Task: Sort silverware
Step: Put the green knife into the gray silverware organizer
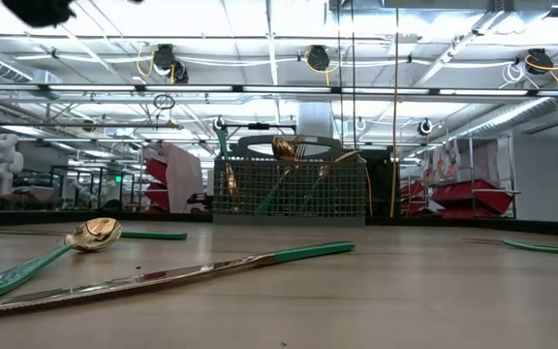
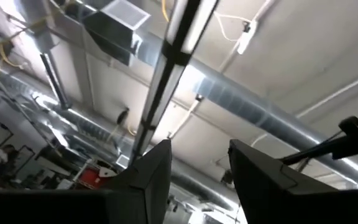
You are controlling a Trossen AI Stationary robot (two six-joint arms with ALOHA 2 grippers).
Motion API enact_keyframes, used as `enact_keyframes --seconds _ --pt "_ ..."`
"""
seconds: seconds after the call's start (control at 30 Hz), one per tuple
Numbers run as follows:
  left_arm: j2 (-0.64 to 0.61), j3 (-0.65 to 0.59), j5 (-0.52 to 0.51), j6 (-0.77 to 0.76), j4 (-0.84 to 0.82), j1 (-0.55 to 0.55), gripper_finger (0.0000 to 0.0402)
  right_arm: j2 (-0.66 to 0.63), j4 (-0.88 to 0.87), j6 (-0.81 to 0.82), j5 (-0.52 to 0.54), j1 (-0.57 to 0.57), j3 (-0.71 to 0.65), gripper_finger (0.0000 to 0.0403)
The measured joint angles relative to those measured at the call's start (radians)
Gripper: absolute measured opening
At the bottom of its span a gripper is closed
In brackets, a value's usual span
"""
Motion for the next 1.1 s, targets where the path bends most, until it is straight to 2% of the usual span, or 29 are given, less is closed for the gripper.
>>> enact_keyframes --seconds 0.2,0.33,0.47,0.67,0.87,1.1 --pt "-0.072 -0.214 -0.026 0.004 0.098 -0.005 0.0166 -0.106 0.154 0.110 0.009 0.000 -0.141 0.0210" --pt "-0.120 -0.309 -0.017 0.056 0.094 -0.005 0.0166 -0.120 0.159 0.149 0.002 0.000 -0.173 0.0210" --pt "-0.155 -0.389 -0.036 0.070 0.102 -0.005 0.0166 -0.117 0.159 0.136 0.001 0.000 -0.189 0.0210" --pt "-0.177 -0.515 -0.066 0.079 0.100 -0.005 0.0166 -0.168 0.164 0.028 0.000 0.000 -0.233 0.0210" --pt "-0.180 -0.586 -0.068 0.077 0.097 -0.005 0.0166 -0.326 0.089 -0.015 0.078 0.000 -0.243 0.0210" --pt "-0.180 -0.589 -0.066 0.053 0.096 -0.005 0.0166 -0.461 -0.034 0.033 0.119 0.000 -0.242 0.0210"
